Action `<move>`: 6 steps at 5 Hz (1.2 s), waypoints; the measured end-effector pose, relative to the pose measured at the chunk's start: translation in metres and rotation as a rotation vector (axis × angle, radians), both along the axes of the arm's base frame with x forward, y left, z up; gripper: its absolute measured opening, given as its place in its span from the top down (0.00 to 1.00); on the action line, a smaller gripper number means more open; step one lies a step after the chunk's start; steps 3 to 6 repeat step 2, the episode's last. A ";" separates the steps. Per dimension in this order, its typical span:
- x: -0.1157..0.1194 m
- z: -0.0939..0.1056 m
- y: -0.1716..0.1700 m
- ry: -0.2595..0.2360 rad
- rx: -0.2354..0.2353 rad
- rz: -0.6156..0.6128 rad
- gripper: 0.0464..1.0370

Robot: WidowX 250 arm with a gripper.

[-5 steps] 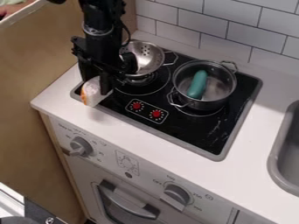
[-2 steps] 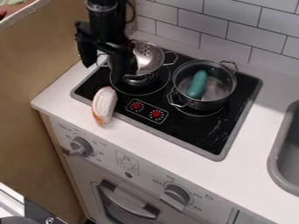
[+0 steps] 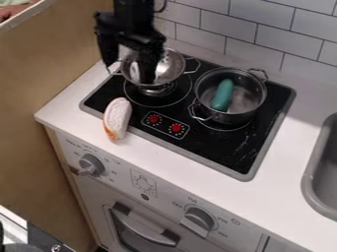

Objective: Take the object out of the pot and put it to the left bottom side of the cooker

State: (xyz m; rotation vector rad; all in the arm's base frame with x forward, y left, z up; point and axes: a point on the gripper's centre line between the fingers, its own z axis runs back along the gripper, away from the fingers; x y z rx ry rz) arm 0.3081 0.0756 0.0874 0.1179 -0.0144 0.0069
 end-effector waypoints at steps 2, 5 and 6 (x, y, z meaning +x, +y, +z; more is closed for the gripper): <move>0.003 0.006 -0.060 -0.075 -0.147 0.004 0.04; 0.003 0.006 -0.060 -0.075 -0.147 0.004 0.04; 0.003 0.006 -0.060 -0.075 -0.147 0.004 0.04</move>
